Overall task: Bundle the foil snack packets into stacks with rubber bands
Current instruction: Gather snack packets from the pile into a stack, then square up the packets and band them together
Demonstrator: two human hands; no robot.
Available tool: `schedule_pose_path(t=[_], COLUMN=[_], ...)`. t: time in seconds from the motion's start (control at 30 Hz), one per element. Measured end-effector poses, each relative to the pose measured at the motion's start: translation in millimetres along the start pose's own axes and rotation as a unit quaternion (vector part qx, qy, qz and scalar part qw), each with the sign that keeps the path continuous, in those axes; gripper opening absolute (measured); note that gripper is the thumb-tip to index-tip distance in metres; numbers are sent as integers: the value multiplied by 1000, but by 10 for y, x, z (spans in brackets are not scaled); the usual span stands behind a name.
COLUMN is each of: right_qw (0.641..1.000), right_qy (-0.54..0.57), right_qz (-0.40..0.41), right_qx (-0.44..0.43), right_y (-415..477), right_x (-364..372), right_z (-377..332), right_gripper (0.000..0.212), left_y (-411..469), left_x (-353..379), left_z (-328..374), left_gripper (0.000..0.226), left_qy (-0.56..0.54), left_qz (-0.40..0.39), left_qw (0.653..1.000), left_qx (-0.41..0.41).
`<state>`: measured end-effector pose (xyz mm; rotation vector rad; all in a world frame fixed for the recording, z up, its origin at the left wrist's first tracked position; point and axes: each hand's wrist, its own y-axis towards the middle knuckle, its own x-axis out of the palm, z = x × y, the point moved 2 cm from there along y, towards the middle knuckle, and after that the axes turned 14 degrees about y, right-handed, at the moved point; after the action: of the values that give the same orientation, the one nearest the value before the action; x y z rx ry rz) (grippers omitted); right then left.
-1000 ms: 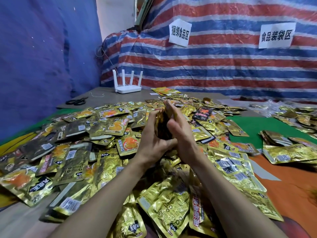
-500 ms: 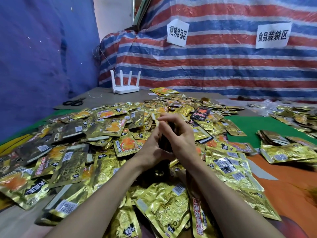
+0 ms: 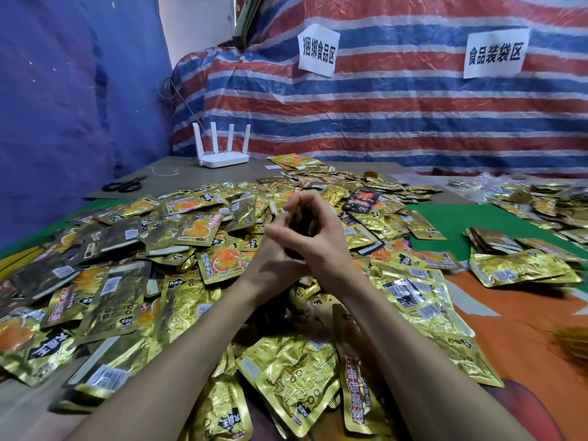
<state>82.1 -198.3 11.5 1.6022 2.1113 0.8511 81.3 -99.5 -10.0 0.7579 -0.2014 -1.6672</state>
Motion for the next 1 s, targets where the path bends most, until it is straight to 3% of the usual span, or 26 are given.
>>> schedule_pose_path(t=[0.13,0.2,0.27,0.33,0.43,0.53,0.63,0.83,0.9,1.0], right_qw=[991,991,995,997,970,912,900,949,957,958], right_qy=[108,98,50,-27,-153,-279,-332,-230,-223,-209], right_qz=[-48,-49,-42,-46,-172,-285,-274,-214,-181,-185], right_qx=[66,73,69,50,73,99,74,30,32,73], right_y=[93,114,117,100,11,-76,-58,-52,-48,-57], right_x=[72,103,93,-1,-177,-178,-127,-223,-235,-227], right_z=[-143,-177,-208,-250,-229,-118,-82,-79,-74,-78], right_gripper=[42,50,63,82,122,147,147,109,100,115], left_y=[62,67,74,81,101,101,73,7,-15,-12], left_x=[46,54,28,-39,-183,-264,-303,-355,-311,-235], left_z=[98,115,76,52,94,113,100,35,5,18], left_gripper=[46,29,9,7,8,12,28,42,40,23], left_qy=[-90,-127,-181,-265,-420,-418,-420,-423,-412,-397], left_qz=[107,135,148,132,101,103,104,65,38,-11], left_qw=[990,982,964,934,876,877,873,875,876,883], left_qx=[-10,-46,-124,-202,-213,-214,-225,-226,-247,-251])
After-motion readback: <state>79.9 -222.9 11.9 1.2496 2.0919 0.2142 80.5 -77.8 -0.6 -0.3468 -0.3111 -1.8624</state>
